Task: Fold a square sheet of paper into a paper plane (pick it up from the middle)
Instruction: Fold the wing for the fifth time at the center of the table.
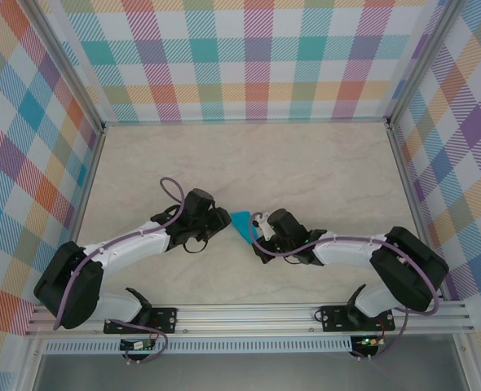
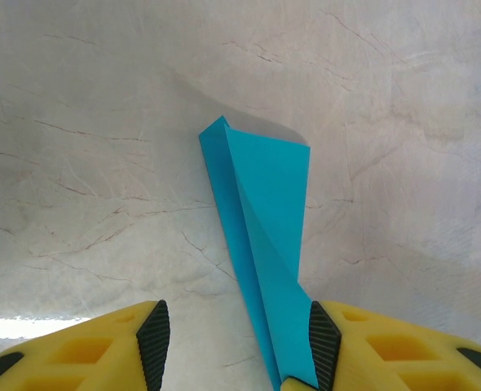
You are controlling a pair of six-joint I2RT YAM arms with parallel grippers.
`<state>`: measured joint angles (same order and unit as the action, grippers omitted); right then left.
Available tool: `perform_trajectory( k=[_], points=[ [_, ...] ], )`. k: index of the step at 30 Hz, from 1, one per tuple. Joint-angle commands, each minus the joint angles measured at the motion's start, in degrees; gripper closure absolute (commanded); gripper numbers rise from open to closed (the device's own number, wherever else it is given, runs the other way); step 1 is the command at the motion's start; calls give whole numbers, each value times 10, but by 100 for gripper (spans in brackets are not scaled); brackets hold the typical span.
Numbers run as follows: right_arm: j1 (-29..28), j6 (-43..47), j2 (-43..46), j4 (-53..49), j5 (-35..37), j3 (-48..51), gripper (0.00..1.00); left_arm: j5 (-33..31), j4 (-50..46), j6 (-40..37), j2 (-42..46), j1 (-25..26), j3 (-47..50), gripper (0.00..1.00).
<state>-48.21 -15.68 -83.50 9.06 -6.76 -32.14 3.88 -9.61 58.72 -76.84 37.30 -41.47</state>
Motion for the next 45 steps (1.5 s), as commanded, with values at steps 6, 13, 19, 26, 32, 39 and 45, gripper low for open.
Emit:
perform_trajectory(
  k=[6,13,19,26,32,39,45],
  points=[
    [46,-71,-20,68,-107,25,98,4,-7,-1,2,-7,12,49],
    [75,-120,-51,109,-163,31,98,10,-1,0,-3,-7,16,50],
    [101,-152,-81,135,-217,31,98,12,-2,-1,-2,-7,19,50],
    [120,-186,-98,169,-251,41,97,17,10,-1,-1,-7,25,51],
    [141,-230,-103,215,-277,56,97,24,20,-2,-8,-7,27,52],
    [167,-286,-134,256,-318,59,97,40,49,-3,-13,-7,36,55],
    [188,-354,-181,340,-360,66,97,54,76,-7,-21,-6,45,55]
  ],
)
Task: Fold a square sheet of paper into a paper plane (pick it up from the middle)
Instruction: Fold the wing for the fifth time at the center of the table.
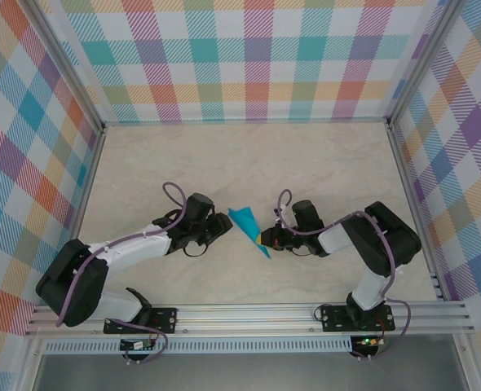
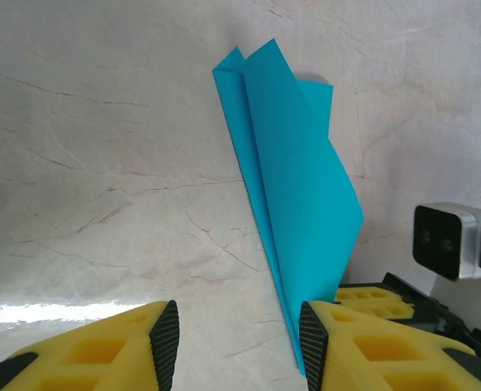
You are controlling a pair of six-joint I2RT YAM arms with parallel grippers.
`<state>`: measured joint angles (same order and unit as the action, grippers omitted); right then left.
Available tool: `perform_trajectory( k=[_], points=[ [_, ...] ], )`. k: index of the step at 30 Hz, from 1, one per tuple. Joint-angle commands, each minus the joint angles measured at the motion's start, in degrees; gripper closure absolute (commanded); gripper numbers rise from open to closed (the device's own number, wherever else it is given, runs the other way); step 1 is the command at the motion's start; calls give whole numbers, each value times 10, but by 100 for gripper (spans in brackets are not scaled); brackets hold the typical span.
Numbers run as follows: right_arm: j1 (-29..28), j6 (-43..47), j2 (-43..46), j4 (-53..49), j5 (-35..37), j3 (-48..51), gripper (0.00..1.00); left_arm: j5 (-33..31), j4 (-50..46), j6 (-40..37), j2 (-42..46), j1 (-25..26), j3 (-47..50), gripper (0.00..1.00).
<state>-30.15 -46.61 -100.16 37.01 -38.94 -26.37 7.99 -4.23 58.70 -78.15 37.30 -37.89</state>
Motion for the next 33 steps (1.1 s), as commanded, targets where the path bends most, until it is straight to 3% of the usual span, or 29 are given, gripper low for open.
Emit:
perform_trajectory(
  k=[1,14,16,33],
  points=[
    [10,-52,-18,65,-41,8,97,15,24,-7,-9,-5,10,55],
    [32,-98,-35,40,-63,-1,96,50,87,-29,-44,16,1,59],
    [34,-117,-43,66,-73,1,96,57,111,-30,-58,22,-5,60],
    [35,-118,-54,-32,-42,-14,96,54,313,8,-173,49,-36,60]
  ],
)
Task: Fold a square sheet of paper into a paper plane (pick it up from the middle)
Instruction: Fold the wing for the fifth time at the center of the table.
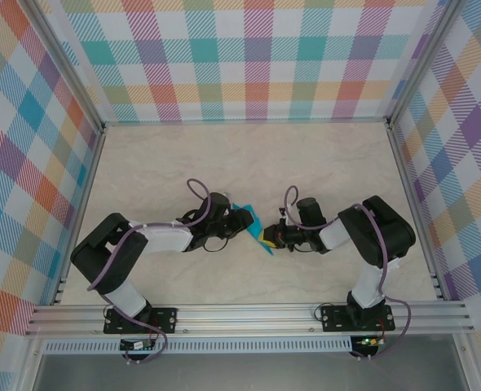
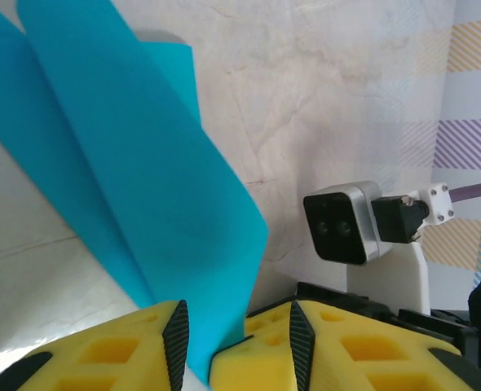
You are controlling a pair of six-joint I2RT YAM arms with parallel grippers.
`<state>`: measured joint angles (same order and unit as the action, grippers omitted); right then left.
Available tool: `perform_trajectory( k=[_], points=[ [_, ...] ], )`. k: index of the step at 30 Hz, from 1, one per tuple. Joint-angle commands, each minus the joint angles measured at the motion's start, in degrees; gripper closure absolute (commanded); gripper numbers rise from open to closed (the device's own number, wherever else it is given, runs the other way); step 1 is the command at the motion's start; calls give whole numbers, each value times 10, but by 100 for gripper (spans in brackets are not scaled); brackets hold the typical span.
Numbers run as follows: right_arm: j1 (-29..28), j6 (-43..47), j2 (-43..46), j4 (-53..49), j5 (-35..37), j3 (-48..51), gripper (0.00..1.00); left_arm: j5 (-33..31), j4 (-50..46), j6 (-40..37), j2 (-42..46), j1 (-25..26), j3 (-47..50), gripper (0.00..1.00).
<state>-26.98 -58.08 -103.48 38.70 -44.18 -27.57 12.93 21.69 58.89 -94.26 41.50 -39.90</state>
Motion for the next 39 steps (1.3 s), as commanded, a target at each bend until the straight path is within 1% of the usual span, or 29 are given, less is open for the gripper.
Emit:
perform_trajectory(
  k=[1,12,20,25,29,34,36,39],
  points=[
    [2,-4,-21,-49,10,-3,96,3,60,6,-16,7,-16,60],
    [3,-3,-21,-68,15,-7,96,6,126,6,-58,7,-20,58],
    [3,-3,-19,-76,20,-6,95,3,125,5,-90,8,-31,58],
    [3,3,-5,-95,32,-6,92,-5,122,-1,-100,7,-31,58],
    [3,23,13,-132,45,-10,89,2,124,-5,-104,8,-34,58],
    [2,58,40,-177,53,-18,79,8,118,-7,-100,7,-42,57],
    [1,82,56,-212,65,-25,73,7,118,-6,-101,7,-43,57],
    [-3,117,71,-254,78,-38,71,12,117,-5,-102,7,-46,57]
  ],
)
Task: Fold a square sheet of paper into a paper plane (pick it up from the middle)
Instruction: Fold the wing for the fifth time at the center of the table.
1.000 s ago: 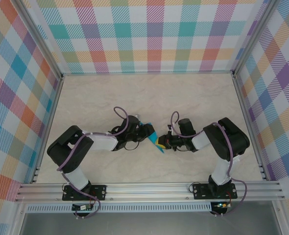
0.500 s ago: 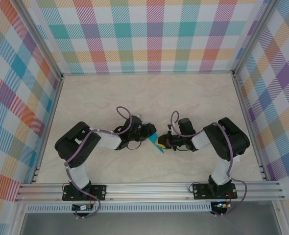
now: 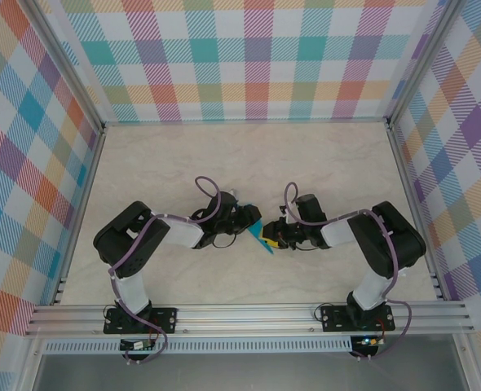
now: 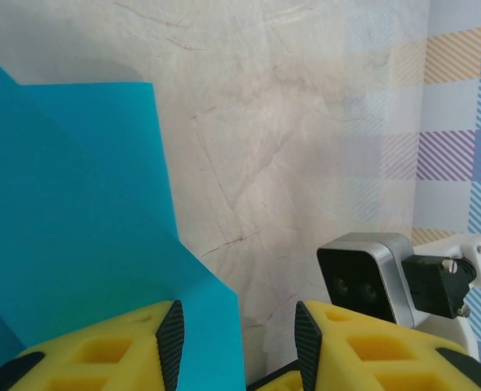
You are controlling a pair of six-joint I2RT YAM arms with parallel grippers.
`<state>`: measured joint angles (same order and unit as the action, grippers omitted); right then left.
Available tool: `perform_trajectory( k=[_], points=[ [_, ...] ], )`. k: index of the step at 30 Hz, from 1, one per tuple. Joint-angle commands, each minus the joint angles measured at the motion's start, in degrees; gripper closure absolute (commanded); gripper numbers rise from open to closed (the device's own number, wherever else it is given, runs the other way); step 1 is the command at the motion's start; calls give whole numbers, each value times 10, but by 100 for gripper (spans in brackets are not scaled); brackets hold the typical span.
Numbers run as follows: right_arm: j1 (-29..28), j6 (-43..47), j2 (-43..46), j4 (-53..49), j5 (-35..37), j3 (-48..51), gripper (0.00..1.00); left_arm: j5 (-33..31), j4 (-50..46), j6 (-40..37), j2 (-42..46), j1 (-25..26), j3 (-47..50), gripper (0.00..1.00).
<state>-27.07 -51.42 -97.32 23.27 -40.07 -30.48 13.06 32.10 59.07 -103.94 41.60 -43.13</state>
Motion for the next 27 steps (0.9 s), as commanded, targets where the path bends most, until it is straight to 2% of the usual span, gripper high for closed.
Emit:
perform_trajectory(
  k=[1,6,13,21,25,27],
  points=[
    [-4,59,12,-109,40,-14,69,12,14,-7,-6,7,-15,58],
    [-20,99,13,-142,52,-37,64,15,12,-6,-9,7,-20,57],
    [-39,147,23,-198,105,-62,59,15,10,-3,-12,6,-21,57],
    [-79,199,39,-250,191,-87,57,13,8,1,-14,6,-22,58],
    [-82,203,38,-258,205,-92,63,12,9,3,-13,6,-22,58],
    [-83,200,39,-256,203,-94,71,12,9,3,-13,6,-23,58]
  ],
)
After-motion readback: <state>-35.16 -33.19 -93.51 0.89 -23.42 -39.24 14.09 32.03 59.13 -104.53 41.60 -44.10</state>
